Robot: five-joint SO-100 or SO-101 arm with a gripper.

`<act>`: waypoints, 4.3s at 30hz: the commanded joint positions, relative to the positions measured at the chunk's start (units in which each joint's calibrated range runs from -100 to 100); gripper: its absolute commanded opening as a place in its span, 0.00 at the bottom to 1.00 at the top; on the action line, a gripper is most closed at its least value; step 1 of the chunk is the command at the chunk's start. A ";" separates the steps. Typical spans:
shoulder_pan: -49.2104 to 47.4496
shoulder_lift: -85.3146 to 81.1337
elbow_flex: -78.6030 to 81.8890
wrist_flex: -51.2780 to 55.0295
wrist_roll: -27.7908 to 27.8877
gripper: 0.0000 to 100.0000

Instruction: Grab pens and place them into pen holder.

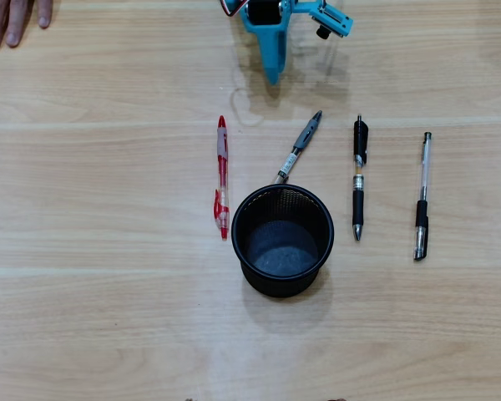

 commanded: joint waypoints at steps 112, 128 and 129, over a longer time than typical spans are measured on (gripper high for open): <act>3.93 107.94 -84.43 -59.67 -35.11 0.06; 3.77 102.03 -84.79 -74.28 -28.73 0.08; 3.69 99.49 -84.61 -73.25 -27.37 0.08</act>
